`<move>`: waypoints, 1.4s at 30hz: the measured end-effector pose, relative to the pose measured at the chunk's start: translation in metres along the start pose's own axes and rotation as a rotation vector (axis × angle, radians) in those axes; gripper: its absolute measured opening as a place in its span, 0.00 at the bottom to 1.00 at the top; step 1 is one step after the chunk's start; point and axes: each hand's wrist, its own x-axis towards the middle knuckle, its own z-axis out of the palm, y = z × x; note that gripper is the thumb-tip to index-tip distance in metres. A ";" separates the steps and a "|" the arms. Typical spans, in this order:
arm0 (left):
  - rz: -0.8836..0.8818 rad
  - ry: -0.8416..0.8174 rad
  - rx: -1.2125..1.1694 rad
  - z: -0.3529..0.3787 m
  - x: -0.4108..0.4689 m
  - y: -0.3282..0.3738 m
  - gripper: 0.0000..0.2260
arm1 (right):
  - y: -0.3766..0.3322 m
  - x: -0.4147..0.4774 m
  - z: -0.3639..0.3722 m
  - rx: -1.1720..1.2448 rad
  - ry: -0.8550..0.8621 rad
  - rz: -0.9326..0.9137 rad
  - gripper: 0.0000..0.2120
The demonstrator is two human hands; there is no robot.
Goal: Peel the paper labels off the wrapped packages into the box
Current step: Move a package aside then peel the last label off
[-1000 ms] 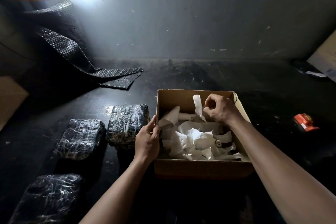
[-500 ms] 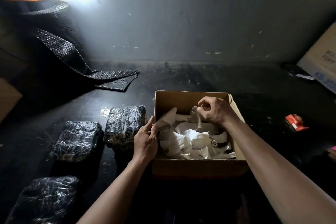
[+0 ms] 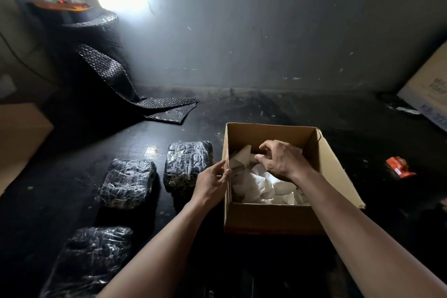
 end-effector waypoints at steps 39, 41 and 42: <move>-0.139 -0.467 0.814 -0.060 -0.091 -0.206 0.37 | -0.135 0.062 0.174 0.698 -0.218 0.530 0.62; -0.139 -0.478 0.804 -0.060 -0.089 -0.204 0.39 | -0.138 0.060 0.169 0.720 -0.197 0.530 0.59; -0.140 -0.477 0.795 -0.060 -0.088 -0.203 0.39 | -0.137 0.061 0.170 0.735 -0.200 0.537 0.59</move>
